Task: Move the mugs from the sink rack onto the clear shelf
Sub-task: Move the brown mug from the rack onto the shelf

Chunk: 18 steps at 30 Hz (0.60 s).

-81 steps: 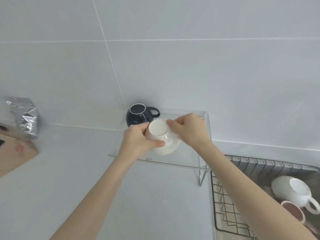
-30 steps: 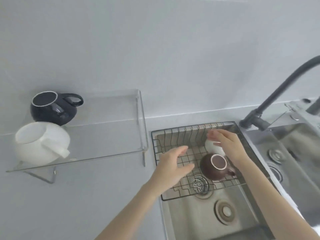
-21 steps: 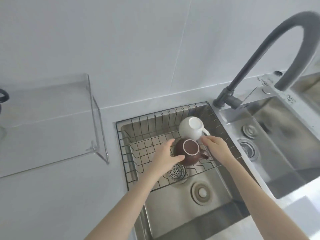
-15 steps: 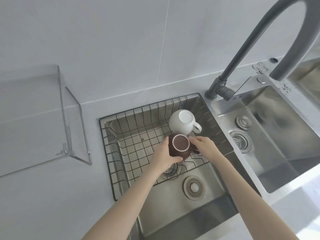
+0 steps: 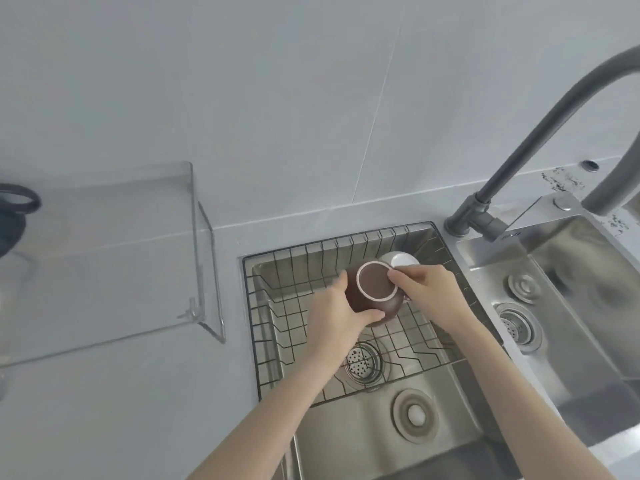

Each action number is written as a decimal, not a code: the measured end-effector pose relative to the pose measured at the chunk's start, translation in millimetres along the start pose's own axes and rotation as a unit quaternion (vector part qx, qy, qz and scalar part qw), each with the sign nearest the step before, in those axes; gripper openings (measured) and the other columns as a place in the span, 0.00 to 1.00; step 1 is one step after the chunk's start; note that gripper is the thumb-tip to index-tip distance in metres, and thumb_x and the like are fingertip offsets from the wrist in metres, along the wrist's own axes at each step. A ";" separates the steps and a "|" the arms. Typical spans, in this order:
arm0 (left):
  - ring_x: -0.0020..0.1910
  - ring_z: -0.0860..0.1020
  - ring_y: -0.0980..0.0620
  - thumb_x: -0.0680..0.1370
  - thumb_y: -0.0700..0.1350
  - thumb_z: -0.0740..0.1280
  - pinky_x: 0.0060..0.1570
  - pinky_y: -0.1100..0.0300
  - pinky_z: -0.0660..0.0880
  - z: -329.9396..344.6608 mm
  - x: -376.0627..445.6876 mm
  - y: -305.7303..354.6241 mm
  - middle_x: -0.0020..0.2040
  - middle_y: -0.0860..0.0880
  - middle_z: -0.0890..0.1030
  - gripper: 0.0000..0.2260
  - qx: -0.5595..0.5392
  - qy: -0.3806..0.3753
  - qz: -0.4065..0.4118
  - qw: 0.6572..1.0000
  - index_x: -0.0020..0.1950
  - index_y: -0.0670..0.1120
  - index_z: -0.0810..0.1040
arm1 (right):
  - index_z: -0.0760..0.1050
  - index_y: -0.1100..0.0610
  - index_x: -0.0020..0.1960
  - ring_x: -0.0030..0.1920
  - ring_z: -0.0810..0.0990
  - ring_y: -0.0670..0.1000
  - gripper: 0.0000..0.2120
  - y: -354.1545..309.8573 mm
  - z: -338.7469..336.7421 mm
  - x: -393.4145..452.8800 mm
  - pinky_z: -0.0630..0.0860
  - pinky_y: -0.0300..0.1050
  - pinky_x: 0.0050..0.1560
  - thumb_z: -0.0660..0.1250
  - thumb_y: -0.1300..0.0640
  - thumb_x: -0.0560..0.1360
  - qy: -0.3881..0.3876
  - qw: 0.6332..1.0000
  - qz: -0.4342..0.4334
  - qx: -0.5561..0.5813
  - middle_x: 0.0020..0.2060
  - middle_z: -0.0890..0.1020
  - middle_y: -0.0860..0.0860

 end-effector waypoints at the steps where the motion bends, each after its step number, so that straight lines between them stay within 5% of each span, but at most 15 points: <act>1: 0.58 0.77 0.49 0.63 0.50 0.77 0.46 0.70 0.65 -8.1 -1.0 8.3 0.58 0.47 0.82 0.36 0.006 0.018 0.009 1.000 0.68 0.45 0.70 | 0.84 0.56 0.47 0.46 0.82 0.56 0.11 -11.4 -5.7 0.4 0.76 0.50 0.51 0.65 0.52 0.73 0.003 1.000 -0.020 0.002 0.41 0.86 0.56; 6: 0.51 0.79 0.48 0.61 0.55 0.76 0.51 0.56 0.75 -111.6 -0.7 35.3 0.50 0.49 0.84 0.32 0.024 0.155 0.036 0.987 0.62 0.48 0.74 | 0.82 0.61 0.44 0.40 0.77 0.59 0.14 -131.6 -7.5 12.8 0.74 0.46 0.45 0.62 0.52 0.74 -0.026 0.987 -0.157 -0.013 0.39 0.84 0.62; 13: 0.44 0.79 0.48 0.61 0.55 0.76 0.46 0.57 0.74 -230.5 -2.7 21.7 0.42 0.50 0.84 0.24 0.003 0.300 0.012 0.954 0.54 0.49 0.77 | 0.72 0.69 0.38 0.34 0.65 0.53 0.20 -268.0 47.8 26.0 0.65 0.47 0.37 0.58 0.51 0.76 -0.075 0.950 -0.297 -0.058 0.31 0.69 0.59; 18: 0.43 0.79 0.47 0.61 0.54 0.76 0.45 0.55 0.74 -266.7 3.0 -20.0 0.41 0.50 0.84 0.22 -0.009 0.344 -0.041 0.938 0.51 0.48 0.78 | 0.77 0.66 0.47 0.41 0.76 0.58 0.20 -306.6 107.4 37.0 0.74 0.53 0.47 0.56 0.51 0.76 -0.121 0.938 -0.315 -0.080 0.42 0.82 0.62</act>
Point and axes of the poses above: each hand's wrist, its own x-axis towards the middle knuckle, its own z-axis out of the palm, y = z × x, the point moved 3 cm from there along x, towards the middle knuckle
